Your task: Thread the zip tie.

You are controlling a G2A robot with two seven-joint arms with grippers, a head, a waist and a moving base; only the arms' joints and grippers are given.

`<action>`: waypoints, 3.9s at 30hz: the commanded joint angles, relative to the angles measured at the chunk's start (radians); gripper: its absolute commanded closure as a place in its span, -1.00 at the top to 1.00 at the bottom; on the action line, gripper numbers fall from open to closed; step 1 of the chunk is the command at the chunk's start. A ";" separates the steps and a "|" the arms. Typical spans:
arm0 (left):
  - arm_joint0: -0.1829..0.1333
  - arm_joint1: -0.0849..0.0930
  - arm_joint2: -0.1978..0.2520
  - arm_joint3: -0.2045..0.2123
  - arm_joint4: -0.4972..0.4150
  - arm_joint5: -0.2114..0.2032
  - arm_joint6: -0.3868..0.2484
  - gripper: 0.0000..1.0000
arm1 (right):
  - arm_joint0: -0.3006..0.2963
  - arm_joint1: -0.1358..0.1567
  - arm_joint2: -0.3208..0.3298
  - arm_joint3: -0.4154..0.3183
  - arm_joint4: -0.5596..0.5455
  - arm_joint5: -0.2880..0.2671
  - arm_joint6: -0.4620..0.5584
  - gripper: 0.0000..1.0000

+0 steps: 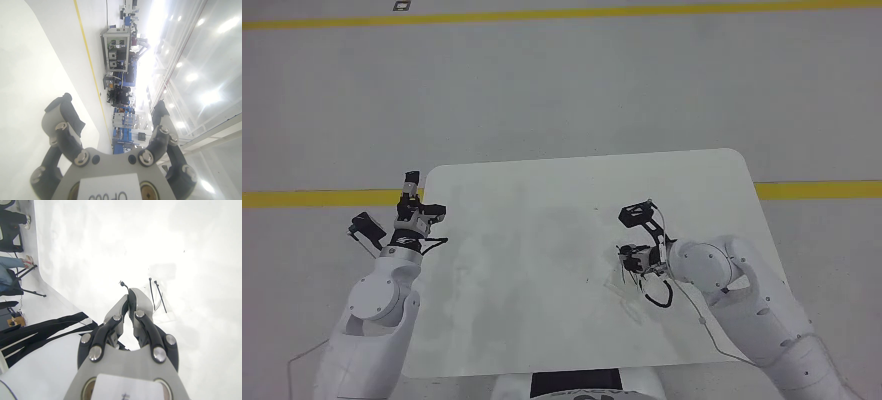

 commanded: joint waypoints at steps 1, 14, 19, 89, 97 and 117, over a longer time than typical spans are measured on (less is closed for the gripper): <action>0.000 0.000 0.000 0.000 0.000 0.000 0.000 1.00 | 0.000 0.000 0.000 0.000 -0.001 0.000 0.000 -1.00; 0.000 0.000 0.000 0.000 0.000 0.000 0.000 1.00 | -0.066 0.004 0.092 0.019 0.247 -0.082 -0.104 -1.00; 0.000 0.000 0.000 0.000 0.000 0.000 0.000 1.00 | -0.099 0.006 0.136 0.046 0.420 -0.157 -0.129 -1.00; 0.028 0.002 0.021 -0.026 0.033 -0.020 -0.121 1.00 | -0.180 0.001 0.161 0.118 0.763 -0.258 -0.311 -1.00; 0.028 0.002 0.021 -0.026 0.033 -0.020 -0.121 1.00 | -0.180 0.001 0.161 0.118 0.763 -0.258 -0.311 -1.00; 0.023 0.014 0.018 0.015 0.022 -0.026 -0.390 1.00 | -0.180 0.001 0.161 0.118 0.763 -0.258 -0.311 -1.00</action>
